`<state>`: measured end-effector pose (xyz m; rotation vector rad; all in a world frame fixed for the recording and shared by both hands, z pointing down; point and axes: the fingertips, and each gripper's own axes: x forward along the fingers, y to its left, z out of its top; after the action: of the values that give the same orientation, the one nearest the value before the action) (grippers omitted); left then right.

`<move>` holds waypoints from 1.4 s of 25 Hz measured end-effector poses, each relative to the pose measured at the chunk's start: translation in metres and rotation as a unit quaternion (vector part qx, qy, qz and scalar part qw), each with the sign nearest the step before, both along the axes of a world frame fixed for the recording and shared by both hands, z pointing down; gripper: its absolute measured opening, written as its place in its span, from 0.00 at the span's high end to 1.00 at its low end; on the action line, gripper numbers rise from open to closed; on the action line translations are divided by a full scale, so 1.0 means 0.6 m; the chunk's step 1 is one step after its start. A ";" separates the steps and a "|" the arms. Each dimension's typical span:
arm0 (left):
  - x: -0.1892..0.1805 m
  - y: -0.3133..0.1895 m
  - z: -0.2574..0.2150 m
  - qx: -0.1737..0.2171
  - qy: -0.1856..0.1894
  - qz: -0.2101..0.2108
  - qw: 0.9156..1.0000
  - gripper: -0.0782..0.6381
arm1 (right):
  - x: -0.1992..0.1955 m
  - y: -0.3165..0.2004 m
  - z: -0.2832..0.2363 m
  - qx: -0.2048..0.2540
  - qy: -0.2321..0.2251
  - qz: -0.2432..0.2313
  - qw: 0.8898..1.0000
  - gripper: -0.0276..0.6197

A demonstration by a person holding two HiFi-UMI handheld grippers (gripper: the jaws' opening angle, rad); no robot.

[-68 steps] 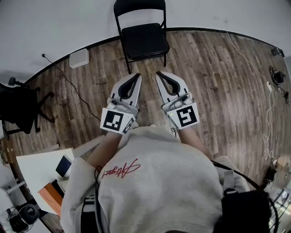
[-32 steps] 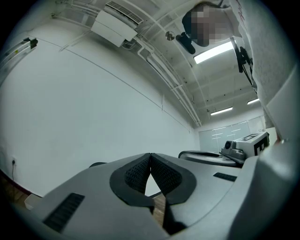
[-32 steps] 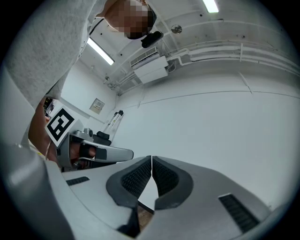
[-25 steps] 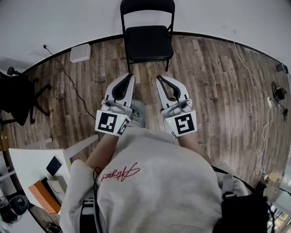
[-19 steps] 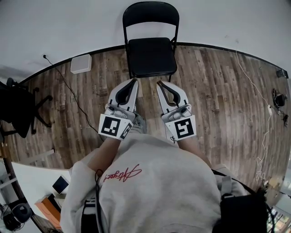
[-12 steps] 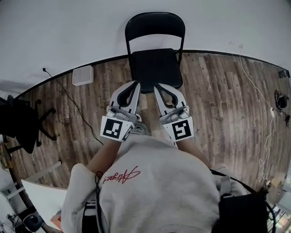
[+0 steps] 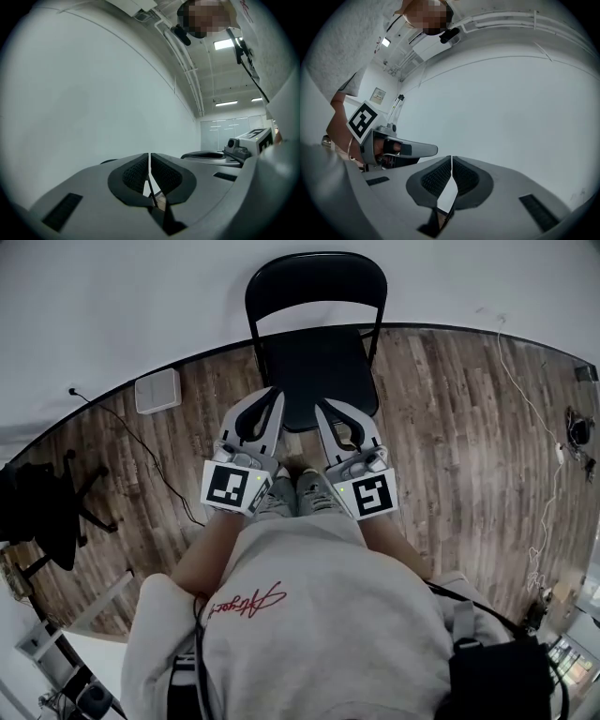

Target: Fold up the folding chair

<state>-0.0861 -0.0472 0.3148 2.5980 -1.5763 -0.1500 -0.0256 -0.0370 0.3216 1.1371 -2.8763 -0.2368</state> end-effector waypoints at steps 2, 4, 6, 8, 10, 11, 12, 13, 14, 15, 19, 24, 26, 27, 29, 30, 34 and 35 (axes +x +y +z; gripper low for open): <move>0.001 -0.026 0.016 -0.012 -0.007 0.001 1.000 0.87 | 0.007 -0.019 0.021 -0.017 0.003 0.006 1.000 0.93; -0.001 -0.050 0.038 -0.030 -0.017 0.002 0.999 0.87 | 0.015 -0.035 0.051 -0.048 0.001 0.010 0.999 0.93; -0.003 -0.078 0.074 -0.065 -0.033 0.011 0.997 0.87 | 0.020 -0.044 0.094 -0.104 -0.020 0.005 0.994 0.93; -0.004 -0.114 0.120 -0.099 -0.058 0.020 0.993 0.86 | 0.030 -0.053 0.144 -0.171 -0.053 0.001 0.984 0.93; -0.015 -0.157 0.168 -0.123 -0.084 0.017 0.989 0.83 | 0.046 -0.066 0.192 -0.215 -0.080 0.015 0.973 0.92; -0.024 -0.180 0.194 -0.136 -0.091 0.013 0.987 0.73 | 0.054 -0.075 0.218 -0.233 -0.092 0.028 0.968 0.88; -0.034 -0.203 0.220 -0.150 -0.095 0.010 0.984 0.63 | 0.063 -0.084 0.245 -0.252 -0.104 0.042 0.961 0.74; -0.043 -0.224 0.248 -0.166 -0.097 0.007 0.981 0.60 | 0.073 -0.091 0.276 -0.274 -0.118 0.057 0.953 0.69; -0.052 -0.243 0.276 -0.182 -0.100 0.004 0.978 0.58 | 0.084 -0.094 0.307 -0.297 -0.135 0.074 0.942 0.68; -0.060 -0.259 0.306 -0.199 -0.104 0.002 0.975 0.56 | 0.098 -0.095 0.340 -0.319 -0.152 0.092 0.931 0.66; -0.104 -0.319 0.421 -0.264 -0.101 -0.022 0.959 0.49 | 0.155 -0.086 0.485 -0.401 -0.216 0.169 0.874 0.61; -0.169 -0.378 0.542 -0.324 -0.113 -0.049 0.938 0.45 | 0.204 -0.032 0.683 -0.502 -0.264 0.243 0.787 0.58; -0.182 -0.402 0.564 -0.328 -0.115 -0.046 0.936 0.44 | 0.211 -0.014 0.751 -0.531 -0.263 0.254 0.764 0.57; -0.184 -0.413 0.570 -0.326 -0.118 -0.038 0.937 0.43 | 0.214 -0.009 0.779 -0.541 -0.267 0.259 0.754 0.56; -0.181 -0.433 0.575 -0.315 -0.129 -0.015 0.940 0.42 | 0.220 -0.006 0.822 -0.553 -0.282 0.260 0.740 0.56; -0.177 -0.442 0.576 -0.308 -0.134 -0.001 0.942 0.42 | 0.222 -0.009 0.836 -0.554 -0.296 0.257 0.735 0.56; -0.163 -0.468 0.579 -0.297 -0.149 0.052 0.942 0.41 | 0.233 -0.042 0.862 -0.542 -0.371 0.239 0.715 0.55; -0.160 -0.471 0.580 -0.295 -0.153 0.063 0.941 0.41 | 0.237 -0.044 0.867 -0.541 -0.382 0.233 0.712 0.55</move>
<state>-0.1820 -0.3299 0.6628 2.2869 -1.2577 0.6637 0.1164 -0.0634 0.8420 1.6923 -2.1304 2.0209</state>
